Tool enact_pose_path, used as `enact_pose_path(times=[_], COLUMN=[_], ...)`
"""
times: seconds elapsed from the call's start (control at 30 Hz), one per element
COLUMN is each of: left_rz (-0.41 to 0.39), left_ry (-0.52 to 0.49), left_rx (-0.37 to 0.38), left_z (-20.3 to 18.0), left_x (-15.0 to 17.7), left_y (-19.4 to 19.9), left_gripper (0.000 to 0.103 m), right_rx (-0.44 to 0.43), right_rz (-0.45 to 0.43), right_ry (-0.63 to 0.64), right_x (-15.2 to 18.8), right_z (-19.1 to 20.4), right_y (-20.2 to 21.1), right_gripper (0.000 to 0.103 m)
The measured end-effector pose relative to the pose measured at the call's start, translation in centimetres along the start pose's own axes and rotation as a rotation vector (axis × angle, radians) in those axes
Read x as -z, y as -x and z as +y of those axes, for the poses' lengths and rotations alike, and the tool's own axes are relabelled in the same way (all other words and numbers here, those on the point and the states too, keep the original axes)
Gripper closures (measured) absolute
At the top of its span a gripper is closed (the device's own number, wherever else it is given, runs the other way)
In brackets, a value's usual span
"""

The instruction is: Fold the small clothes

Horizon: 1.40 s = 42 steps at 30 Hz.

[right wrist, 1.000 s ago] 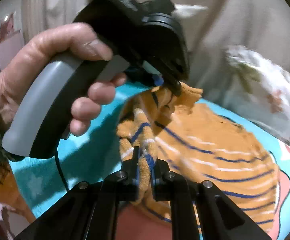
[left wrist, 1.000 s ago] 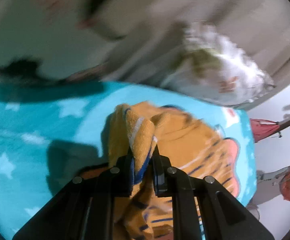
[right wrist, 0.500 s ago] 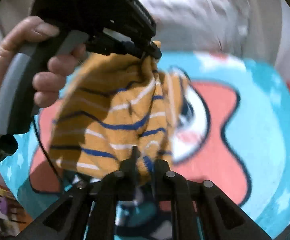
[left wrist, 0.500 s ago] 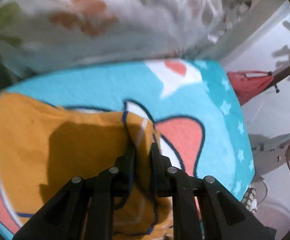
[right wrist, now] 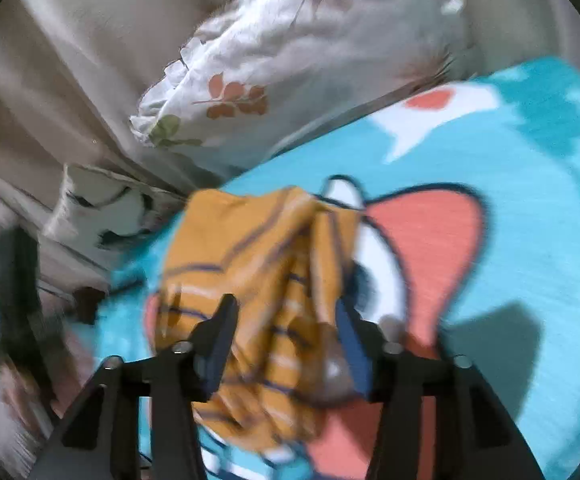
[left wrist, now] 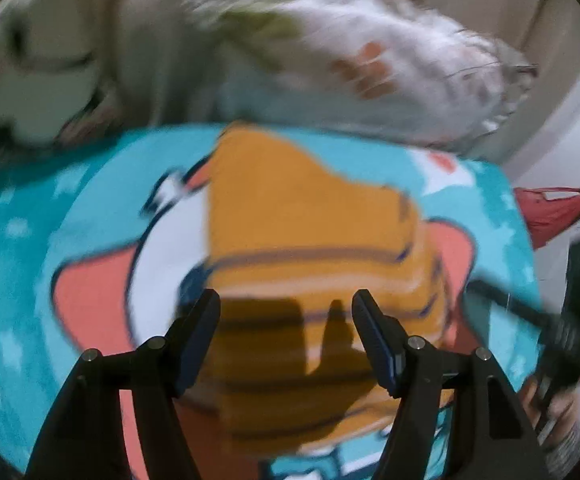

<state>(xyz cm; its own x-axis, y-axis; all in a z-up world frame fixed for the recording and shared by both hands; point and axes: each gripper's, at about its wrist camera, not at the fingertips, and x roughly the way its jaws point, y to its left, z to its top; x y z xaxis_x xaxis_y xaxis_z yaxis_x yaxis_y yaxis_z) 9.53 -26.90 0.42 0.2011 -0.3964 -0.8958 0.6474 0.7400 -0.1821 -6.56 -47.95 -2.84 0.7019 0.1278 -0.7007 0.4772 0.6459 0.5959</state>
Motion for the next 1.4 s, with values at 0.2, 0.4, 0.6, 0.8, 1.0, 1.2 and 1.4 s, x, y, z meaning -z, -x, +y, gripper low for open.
enact_pose_path(times=[0.2, 0.4, 0.6, 0.8, 1.0, 1.2, 1.4], left_rz=[0.039, 0.047, 0.060, 0.056, 0.028, 0.014, -0.021], left_ry=[0.154, 0.146, 0.105, 0.130, 0.136, 0.162, 0.248], left_rx=[-0.039, -0.035, -0.091, -0.065, -0.077, -0.128, -0.147], left_z=[3.9, 3.5, 2.1, 2.5, 2.4, 3.1, 4.9], left_x=[4.0, 5.7, 6.0, 6.0, 6.4, 6.9, 9.0], left_y=[-1.3, -2.6, -3.5, -1.6, 0.1, 1.3, 2.9], left_gripper=[0.036, 0.031, 0.026, 0.026, 0.026, 0.026, 0.026], right_rx=[-0.051, 0.136, 0.248, 0.244, 0.174, 0.222, 0.271], right_rz=[0.178, 0.144, 0.161, 0.076, 0.021, 0.145, 0.141], right_ry=[0.082, 0.157, 0.202, 0.155, 0.190, 0.277, 0.304], right_x=[-1.0, -3.4, -2.2, -3.7, -4.8, -4.1, -4.5], right_z=[2.7, 2.0, 2.7, 3.1, 6.2, 7.1, 7.8], right_y=[-5.9, -6.2, -7.7, -4.0, -2.9, -8.7, -8.0], right_gripper=[0.095, 0.096, 0.092, 0.087, 0.087, 0.086, 0.085])
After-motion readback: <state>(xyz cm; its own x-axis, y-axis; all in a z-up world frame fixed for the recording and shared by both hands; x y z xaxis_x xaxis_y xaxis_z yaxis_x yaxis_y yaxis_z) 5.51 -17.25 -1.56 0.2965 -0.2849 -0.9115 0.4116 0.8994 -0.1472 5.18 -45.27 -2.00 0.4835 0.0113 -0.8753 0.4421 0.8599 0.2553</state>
